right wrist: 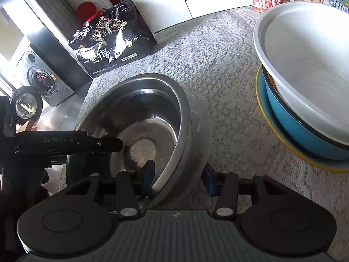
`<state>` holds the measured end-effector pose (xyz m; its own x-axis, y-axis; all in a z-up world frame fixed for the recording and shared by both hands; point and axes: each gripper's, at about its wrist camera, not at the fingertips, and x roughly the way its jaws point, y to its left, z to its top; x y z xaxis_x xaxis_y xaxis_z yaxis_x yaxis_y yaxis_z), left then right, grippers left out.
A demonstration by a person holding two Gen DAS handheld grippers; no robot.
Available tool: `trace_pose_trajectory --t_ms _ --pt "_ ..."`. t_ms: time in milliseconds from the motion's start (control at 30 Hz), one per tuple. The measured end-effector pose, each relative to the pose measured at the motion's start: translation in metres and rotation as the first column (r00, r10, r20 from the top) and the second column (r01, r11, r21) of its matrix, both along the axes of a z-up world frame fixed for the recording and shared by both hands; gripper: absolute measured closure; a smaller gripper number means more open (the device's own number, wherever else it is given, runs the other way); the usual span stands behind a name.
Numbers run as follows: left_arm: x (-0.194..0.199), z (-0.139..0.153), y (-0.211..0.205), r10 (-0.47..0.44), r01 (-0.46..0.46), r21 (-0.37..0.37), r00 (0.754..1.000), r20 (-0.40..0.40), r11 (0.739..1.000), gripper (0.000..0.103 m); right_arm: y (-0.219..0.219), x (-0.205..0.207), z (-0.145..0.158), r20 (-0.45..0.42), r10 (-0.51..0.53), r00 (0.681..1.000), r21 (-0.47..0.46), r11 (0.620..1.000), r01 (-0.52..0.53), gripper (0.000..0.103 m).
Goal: Organize plates and bowls
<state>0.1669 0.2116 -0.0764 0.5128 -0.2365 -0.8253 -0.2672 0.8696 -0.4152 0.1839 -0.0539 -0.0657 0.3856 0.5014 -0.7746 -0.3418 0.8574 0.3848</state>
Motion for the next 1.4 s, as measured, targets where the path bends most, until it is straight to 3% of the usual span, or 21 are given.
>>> trace_pose_trajectory --t_ms 367,500,567,700,900,1033,1133,1233,1300,1400 --pt "0.003 0.004 0.004 0.005 -0.005 0.030 1.000 0.001 1.000 0.060 -0.007 0.005 0.001 0.034 0.058 0.998 0.041 0.997 -0.059 0.052" --pt "-0.016 0.028 0.002 0.023 -0.027 0.107 0.999 0.036 0.994 0.060 -0.031 -0.011 0.015 0.098 0.091 0.991 0.073 0.993 -0.098 0.036" --pt "-0.025 0.044 0.001 0.041 -0.050 0.137 0.997 0.067 0.989 0.060 -0.047 -0.022 0.025 0.133 0.120 0.984 0.104 0.985 -0.134 0.036" --pt "-0.037 0.079 -0.013 0.069 -0.098 0.189 0.985 0.157 0.977 0.060 -0.074 -0.043 0.038 0.205 0.160 0.965 0.062 0.982 -0.176 0.036" --pt "-0.021 0.110 -0.078 -0.070 0.041 0.110 0.960 0.271 0.993 0.060 -0.117 -0.069 0.066 0.399 0.140 0.906 -0.025 0.990 -0.142 0.036" --pt "0.003 0.109 -0.140 -0.198 0.171 0.119 0.940 0.277 0.978 0.060 -0.157 -0.064 0.088 0.505 0.007 0.863 -0.027 1.000 0.007 0.036" --pt "0.018 0.100 -0.168 -0.224 0.200 0.115 0.939 0.262 0.973 0.060 -0.188 -0.036 0.090 0.485 -0.148 0.862 0.000 0.986 0.169 0.035" --pt "0.032 0.087 -0.176 -0.168 0.157 0.067 0.956 0.240 0.985 0.060 -0.215 0.002 0.081 0.349 -0.250 0.903 0.081 0.968 0.237 0.035" --pt "0.044 0.075 -0.176 -0.133 0.133 0.018 0.967 0.219 0.991 0.060 -0.222 0.026 0.072 0.264 -0.258 0.929 0.130 0.964 0.231 0.035" --pt "0.060 0.058 -0.176 -0.095 0.101 -0.022 0.981 0.171 0.995 0.060 -0.213 0.053 0.059 0.209 -0.237 0.949 0.109 0.970 0.218 0.035"
